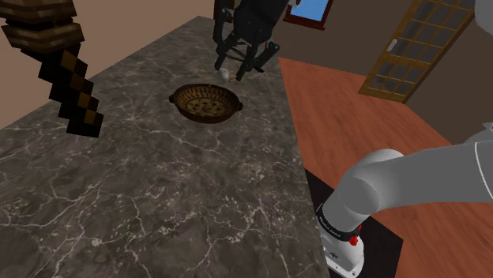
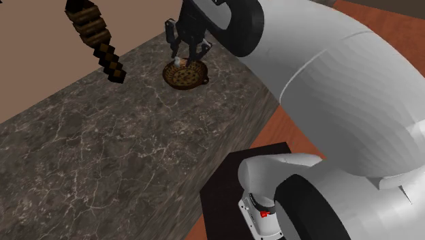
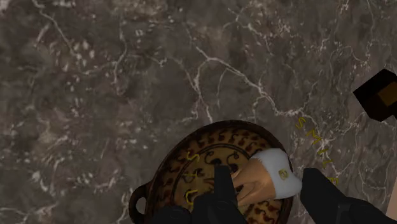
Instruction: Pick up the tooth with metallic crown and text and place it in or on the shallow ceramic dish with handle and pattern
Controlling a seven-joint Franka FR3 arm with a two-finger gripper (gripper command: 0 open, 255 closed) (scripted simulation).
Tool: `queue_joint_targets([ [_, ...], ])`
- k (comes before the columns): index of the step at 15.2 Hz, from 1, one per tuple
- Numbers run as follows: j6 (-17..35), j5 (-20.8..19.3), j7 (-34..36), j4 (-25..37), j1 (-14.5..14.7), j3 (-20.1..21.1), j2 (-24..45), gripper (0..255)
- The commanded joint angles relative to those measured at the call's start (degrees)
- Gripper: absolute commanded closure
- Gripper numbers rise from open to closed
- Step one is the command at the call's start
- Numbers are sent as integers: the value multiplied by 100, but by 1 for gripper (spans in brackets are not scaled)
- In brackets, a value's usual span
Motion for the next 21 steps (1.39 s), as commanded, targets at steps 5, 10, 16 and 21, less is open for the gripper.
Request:
queue_joint_targets([
  [5,225,-316,-209,891,-287,37,1209,255],
  [10,560,-247,-348,431,-260,75,1105,255],
  [16,965,-157,-510,-81,-229,133,1022,255],
  [21,1275,-83,-632,-443,-203,184,990,255],
])
